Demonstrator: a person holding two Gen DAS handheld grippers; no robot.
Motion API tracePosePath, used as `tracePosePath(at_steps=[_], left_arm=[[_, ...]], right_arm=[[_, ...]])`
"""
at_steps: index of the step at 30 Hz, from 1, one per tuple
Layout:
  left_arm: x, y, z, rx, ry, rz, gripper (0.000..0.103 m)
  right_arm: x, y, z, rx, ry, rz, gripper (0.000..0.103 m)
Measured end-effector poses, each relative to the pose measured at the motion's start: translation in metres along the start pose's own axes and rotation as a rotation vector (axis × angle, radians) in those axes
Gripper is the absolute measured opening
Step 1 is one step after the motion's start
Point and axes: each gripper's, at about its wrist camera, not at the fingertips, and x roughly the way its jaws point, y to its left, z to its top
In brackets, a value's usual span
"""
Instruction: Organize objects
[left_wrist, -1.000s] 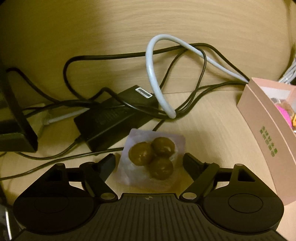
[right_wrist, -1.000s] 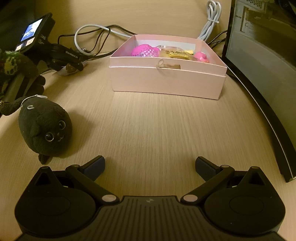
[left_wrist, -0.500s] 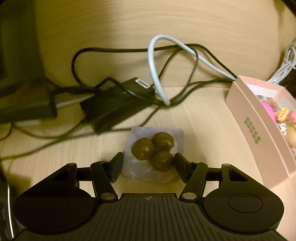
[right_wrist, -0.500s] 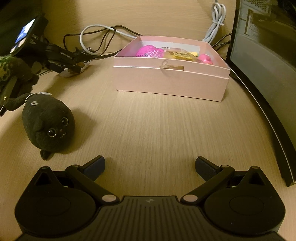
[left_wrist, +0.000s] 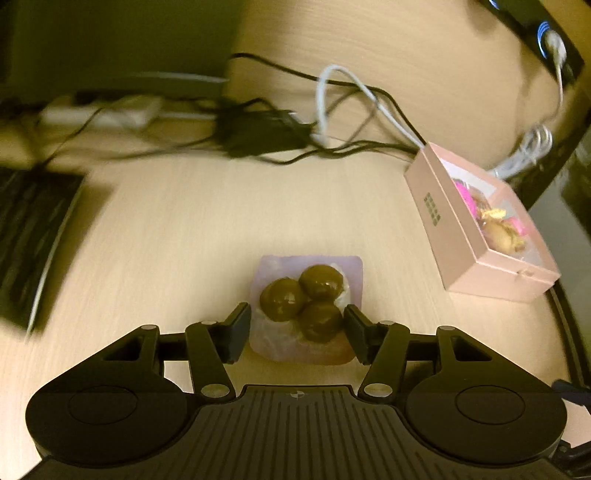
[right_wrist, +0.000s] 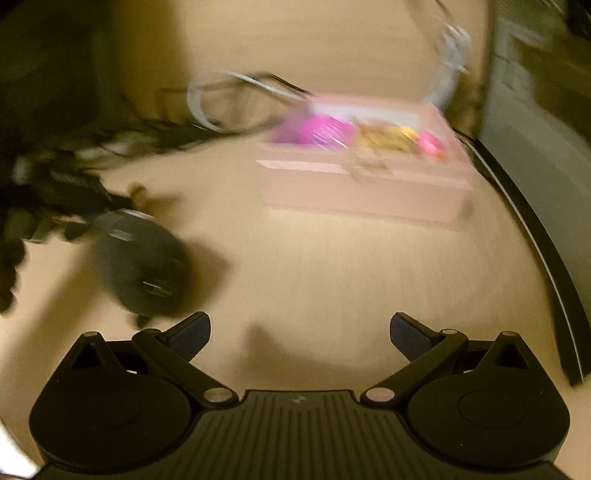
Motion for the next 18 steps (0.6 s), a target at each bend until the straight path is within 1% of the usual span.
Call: tracePosePath(at_steps=[2, 4, 6, 8, 10, 13, 15, 16, 18], left_arm=[[-0.016, 0.007, -0.012, -0.049, -0.013, -0.006, 0.060], [-0.028, 0.010, -0.021, -0.075, -0.014, 0.004, 0.060], [-0.038, 0.012, -0.029, -0.083, -0.013, 0.011, 0.060], [-0.048, 0.015, -0.038, -0.097, -0.017, 0.013, 0.060], [-0.053, 0.019, -0.044, -0.120, -0.020, 0.016, 0.060], [-0.060, 0.022, -0.050, -0.138, -0.026, 0.021, 0.060], [-0.065, 0.022, -0.052, -0.146, -0.033, 0.015, 0.060], [-0.067, 0.022, -0.053, -0.149, -0.035, 0.012, 0.060], [-0.068, 0.019, -0.053, -0.148, -0.039, 0.003, 0.060]], right_arm=[[-0.008, 0.015, 0.009, -0.056, -0.031, 0.072, 0.103], [-0.007, 0.033, 0.018, -0.111, -0.049, 0.115, 0.103], [0.004, 0.050, 0.025, -0.134, -0.032, 0.154, 0.103], [0.020, 0.071, 0.031, -0.191, -0.019, 0.185, 0.103], [0.036, 0.089, 0.034, -0.245, -0.018, 0.176, 0.103], [0.051, 0.102, 0.037, -0.275, -0.010, 0.166, 0.102], [0.057, 0.106, 0.038, -0.284, -0.009, 0.147, 0.082], [0.058, 0.104, 0.039, -0.286, -0.004, 0.136, 0.077], [0.055, 0.097, 0.038, -0.275, 0.005, 0.141, 0.076]])
